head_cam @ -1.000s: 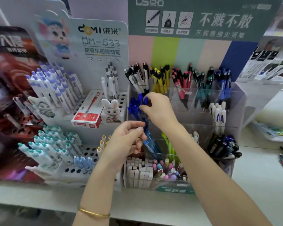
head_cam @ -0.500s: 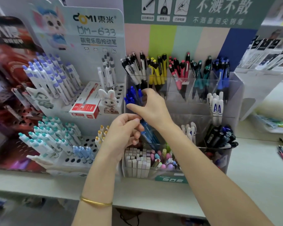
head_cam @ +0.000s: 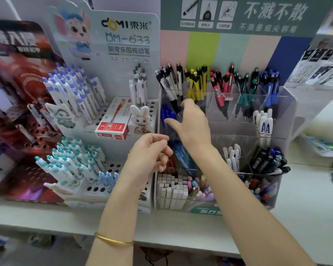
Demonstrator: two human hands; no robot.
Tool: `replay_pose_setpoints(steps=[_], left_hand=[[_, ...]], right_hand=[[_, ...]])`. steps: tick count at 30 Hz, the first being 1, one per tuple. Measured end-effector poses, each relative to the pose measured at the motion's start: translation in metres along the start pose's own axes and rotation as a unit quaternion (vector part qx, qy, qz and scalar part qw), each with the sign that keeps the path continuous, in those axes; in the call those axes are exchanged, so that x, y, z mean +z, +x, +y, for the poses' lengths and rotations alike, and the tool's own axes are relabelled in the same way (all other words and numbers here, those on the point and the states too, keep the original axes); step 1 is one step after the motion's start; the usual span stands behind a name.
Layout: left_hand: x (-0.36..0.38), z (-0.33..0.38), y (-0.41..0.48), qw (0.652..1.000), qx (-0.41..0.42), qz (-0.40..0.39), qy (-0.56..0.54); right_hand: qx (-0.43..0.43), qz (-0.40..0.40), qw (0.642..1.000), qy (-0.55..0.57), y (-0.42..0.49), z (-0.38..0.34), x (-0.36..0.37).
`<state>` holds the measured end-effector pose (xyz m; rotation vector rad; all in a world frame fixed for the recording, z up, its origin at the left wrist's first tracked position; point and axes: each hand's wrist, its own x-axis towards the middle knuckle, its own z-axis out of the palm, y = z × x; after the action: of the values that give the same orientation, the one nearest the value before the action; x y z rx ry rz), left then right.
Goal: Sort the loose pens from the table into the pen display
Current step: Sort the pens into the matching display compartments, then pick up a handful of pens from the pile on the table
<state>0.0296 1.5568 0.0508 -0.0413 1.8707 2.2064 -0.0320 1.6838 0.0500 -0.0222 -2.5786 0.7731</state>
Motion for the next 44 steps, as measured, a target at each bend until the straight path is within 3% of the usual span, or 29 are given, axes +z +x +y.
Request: replay_pose_setpoints(steps=[2, 5, 8, 13, 18, 24, 28, 33, 37, 40, 44], left_hand=[[-0.001, 0.000, 0.001, 1.000, -0.001, -0.007, -0.001], [-0.001, -0.001, 0.001, 1.000, -0.004, -0.016, -0.004], [0.003, -0.002, 0.003, 1.000, -0.005, -0.027, -0.003], [0.031, -0.010, 0.009, 0.998, -0.001, -0.066, 0.013], [0.106, -0.028, 0.014, 0.985, -0.004, -0.164, 0.047], [0.241, -0.075, 0.006, 0.946, -0.060, -0.303, 0.096], [0.332, -0.128, 0.009, 0.923, -0.098, -0.338, 0.153], [0.441, -0.205, 0.031, 0.919, -0.128, -0.298, 0.223], [0.519, -0.254, 0.035, 0.916, -0.143, -0.239, 0.289], [0.557, -0.280, 0.038, 0.915, -0.116, -0.192, 0.335], [0.583, -0.302, 0.032, 0.880, -0.076, -0.146, 0.445]], right_hand=[[-0.043, 0.015, 0.998, 0.030, -0.002, 0.002, -0.005], [-0.095, -0.027, 0.994, 0.041, -0.003, 0.005, -0.005], [-0.080, -0.056, 0.993, 0.065, -0.004, 0.011, -0.005], [-0.026, -0.003, 0.983, 0.179, -0.024, 0.035, -0.036], [0.056, 0.056, 0.974, 0.214, -0.076, 0.101, -0.095], [0.267, 0.144, 0.927, 0.220, -0.159, 0.222, -0.169], [0.358, 0.158, 0.900, 0.191, -0.201, 0.315, -0.206], [0.437, 0.131, 0.876, 0.159, -0.224, 0.444, -0.241], [0.450, 0.068, 0.878, 0.145, -0.218, 0.523, -0.269], [0.440, 0.018, 0.888, 0.134, -0.201, 0.562, -0.283], [0.431, -0.029, 0.889, 0.150, -0.184, 0.586, -0.288]])
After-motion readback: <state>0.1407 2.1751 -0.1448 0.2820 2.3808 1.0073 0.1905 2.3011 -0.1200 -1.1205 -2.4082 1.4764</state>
